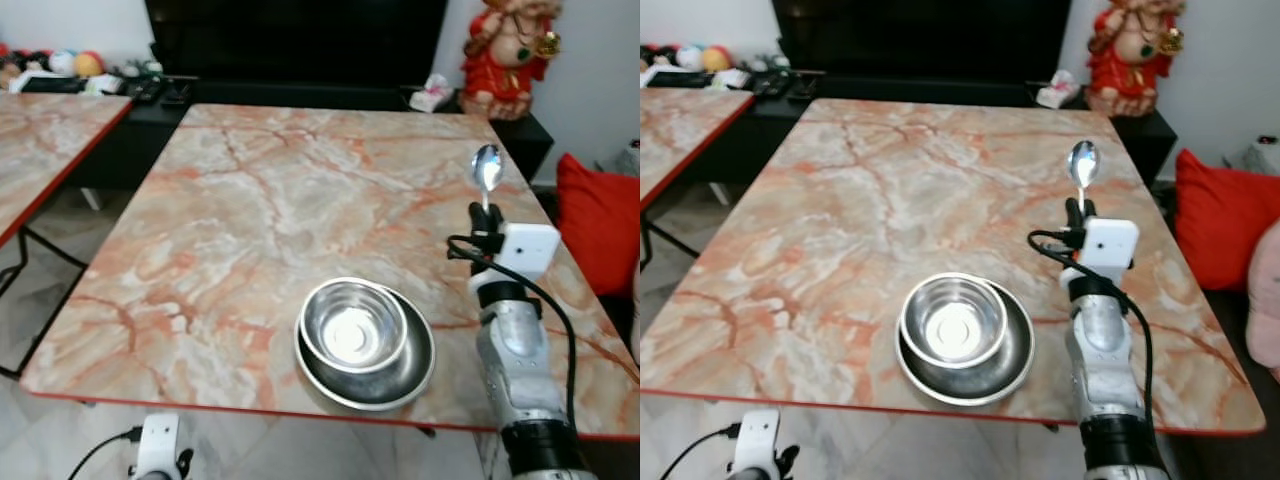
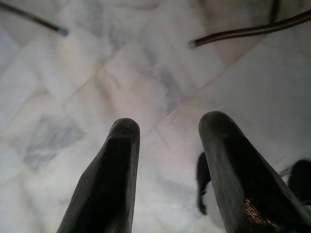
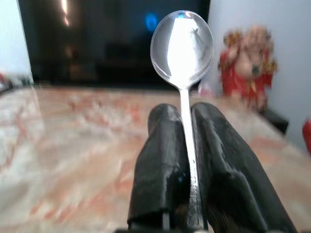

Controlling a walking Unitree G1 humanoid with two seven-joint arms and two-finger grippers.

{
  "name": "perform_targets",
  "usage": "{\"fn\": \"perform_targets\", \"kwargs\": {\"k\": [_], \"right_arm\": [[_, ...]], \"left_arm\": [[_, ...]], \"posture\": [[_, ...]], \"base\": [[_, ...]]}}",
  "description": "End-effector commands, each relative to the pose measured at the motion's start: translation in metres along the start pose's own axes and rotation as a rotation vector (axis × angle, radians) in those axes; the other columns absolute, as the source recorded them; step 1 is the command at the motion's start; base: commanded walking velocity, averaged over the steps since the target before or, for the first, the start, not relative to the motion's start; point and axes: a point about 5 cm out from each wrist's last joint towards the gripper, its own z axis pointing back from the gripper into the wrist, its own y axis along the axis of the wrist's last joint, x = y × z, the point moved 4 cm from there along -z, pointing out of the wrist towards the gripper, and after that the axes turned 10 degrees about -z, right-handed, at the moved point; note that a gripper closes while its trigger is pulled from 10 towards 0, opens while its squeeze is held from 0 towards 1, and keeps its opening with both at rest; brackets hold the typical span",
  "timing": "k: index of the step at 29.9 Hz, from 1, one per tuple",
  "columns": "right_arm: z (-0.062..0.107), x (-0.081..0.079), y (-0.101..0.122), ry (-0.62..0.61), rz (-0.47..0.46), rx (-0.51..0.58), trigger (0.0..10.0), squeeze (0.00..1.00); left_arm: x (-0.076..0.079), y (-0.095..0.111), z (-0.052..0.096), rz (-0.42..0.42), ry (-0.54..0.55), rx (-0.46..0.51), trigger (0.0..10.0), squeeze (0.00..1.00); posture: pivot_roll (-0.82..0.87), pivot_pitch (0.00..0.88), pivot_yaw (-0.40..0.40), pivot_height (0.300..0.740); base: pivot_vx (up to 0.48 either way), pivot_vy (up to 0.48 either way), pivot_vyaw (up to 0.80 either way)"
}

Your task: Setting the table

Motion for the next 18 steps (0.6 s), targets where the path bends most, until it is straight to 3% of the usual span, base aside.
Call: {"fn": "perform_targets", "kwargs": {"k": [1, 3, 11, 18], "right_arm": [[0.003, 0.024, -0.009, -0.097, 0.043, -0.088, 10.0, 0.0], [0.007, 0.032, -0.02, -0.133, 0.047, -0.166, 10.0, 0.0], [0.024, 0.045, -0.048, -0.21, 0.003, -0.308, 10.0, 0.0], [0.032, 0.036, -0.068, -0.196, -0.024, -0.454, 10.0, 0.0]], "left_arm": [[0.002, -0.005, 0.001, 0.005, -0.007, -0.017, 10.0, 0.0], [0.002, -0.005, 0.001, -0.001, -0.011, -0.018, 10.0, 0.0], [0.004, -0.002, 0.0, -0.004, -0.017, -0.016, 10.0, 0.0], [0.004, -0.002, 0.0, -0.004, -0.021, -0.016, 10.0, 0.0]], "posture": [[0.02, 0.0, 0.003, 0.74], [0.01, 0.0, 0.008, 0.74], [0.01, 0.0, 0.01, 0.74], [0.01, 0.0, 0.005, 0.74]], "base": [[0.0, 0.0, 0.0], [0.0, 0.0, 0.0], [0.0, 0.0, 0.0], [0.0, 0.0, 0.0]]}}
